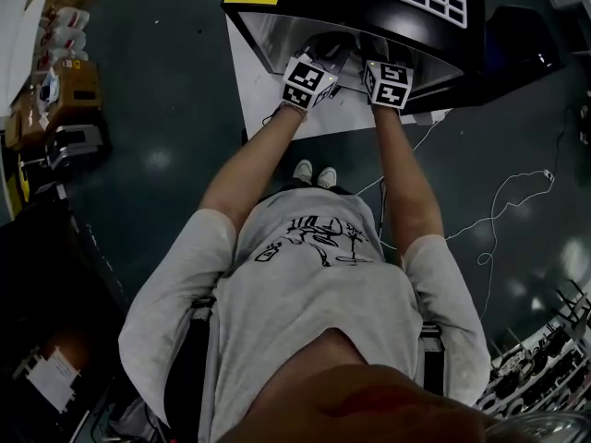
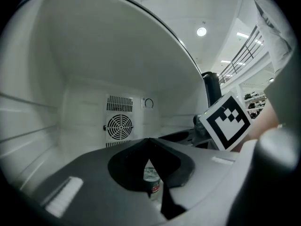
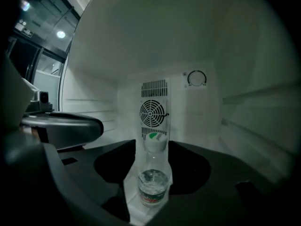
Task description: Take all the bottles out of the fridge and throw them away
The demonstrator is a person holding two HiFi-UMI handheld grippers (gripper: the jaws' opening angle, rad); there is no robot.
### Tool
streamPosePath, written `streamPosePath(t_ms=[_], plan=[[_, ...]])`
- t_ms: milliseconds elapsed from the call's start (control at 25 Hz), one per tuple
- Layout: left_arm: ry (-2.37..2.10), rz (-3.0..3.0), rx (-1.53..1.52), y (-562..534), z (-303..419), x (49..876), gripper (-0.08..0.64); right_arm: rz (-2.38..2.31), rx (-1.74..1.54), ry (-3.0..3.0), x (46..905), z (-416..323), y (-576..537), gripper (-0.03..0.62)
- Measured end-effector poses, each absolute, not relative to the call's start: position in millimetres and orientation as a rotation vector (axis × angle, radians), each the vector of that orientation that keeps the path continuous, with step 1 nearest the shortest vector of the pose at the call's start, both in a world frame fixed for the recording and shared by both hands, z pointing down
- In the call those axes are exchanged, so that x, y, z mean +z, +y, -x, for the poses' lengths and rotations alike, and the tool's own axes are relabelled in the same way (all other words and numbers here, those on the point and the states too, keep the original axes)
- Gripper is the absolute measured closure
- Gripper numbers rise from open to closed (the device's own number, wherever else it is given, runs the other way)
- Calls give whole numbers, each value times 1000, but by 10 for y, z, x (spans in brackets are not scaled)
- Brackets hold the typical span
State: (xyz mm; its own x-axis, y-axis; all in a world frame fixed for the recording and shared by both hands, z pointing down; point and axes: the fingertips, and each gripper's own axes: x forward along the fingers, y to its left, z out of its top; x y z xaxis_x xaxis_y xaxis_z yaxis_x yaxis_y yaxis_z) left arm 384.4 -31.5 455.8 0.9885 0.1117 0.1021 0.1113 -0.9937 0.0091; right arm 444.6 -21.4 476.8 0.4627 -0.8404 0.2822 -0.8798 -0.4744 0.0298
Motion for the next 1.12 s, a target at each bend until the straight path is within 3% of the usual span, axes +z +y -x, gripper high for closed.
streamPosePath(t_ms=[520,1120], plan=[[158,-3113,219,-391,-3883,4730,551,-2541,362,-1515,4807,-4573,-339,425],[152,-3106,161,-315,-3642,4498,551,-2449,304,-1598,4627,-4050,-65,433]])
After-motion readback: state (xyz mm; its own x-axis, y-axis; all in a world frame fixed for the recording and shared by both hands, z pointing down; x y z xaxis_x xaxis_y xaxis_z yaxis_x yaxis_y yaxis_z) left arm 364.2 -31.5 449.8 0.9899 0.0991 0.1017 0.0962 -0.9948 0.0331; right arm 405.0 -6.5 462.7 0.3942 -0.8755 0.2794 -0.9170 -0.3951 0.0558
